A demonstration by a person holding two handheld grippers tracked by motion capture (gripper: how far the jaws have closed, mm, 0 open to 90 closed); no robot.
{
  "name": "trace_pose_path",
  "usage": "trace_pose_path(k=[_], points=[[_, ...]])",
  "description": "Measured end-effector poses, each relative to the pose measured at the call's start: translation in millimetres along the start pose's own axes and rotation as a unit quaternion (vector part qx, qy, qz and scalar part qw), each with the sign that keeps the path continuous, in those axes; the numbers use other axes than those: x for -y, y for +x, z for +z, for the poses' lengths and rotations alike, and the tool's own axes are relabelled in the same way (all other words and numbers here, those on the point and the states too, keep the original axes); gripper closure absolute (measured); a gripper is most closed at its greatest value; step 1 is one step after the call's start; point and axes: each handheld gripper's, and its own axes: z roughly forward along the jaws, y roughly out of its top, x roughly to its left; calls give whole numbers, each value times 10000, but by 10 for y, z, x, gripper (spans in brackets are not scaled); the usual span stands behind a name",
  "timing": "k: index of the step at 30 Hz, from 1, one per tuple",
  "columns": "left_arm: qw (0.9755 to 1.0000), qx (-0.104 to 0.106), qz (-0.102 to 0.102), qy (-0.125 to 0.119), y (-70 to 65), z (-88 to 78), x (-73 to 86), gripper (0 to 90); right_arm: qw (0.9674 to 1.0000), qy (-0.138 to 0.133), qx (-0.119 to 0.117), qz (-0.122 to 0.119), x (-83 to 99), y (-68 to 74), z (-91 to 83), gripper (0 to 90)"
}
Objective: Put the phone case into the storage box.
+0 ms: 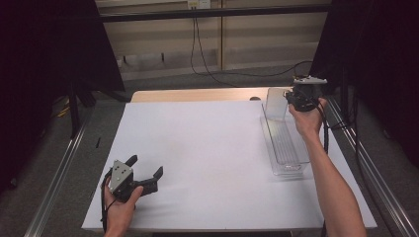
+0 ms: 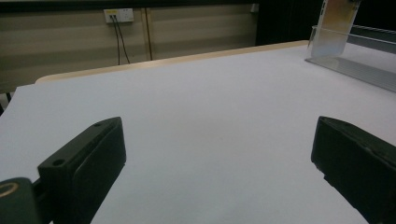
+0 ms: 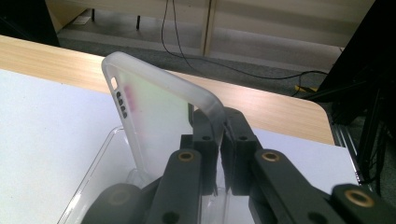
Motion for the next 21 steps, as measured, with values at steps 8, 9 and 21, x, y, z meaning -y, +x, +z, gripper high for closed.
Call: trace_pose_path(k=[8,9,21], points=[[10000,-15,-4,12,-7,5,0,31,9993,260,-208,-164,-54,-60,-1,851],[10000,-13,-7,9,-8,6,1,31,9988,333,-247,-248,-69,-71,-4,851],[10000,34,9,9,-21,16,2,31,9972,509,-346,-430,-126,-113,40,851]])
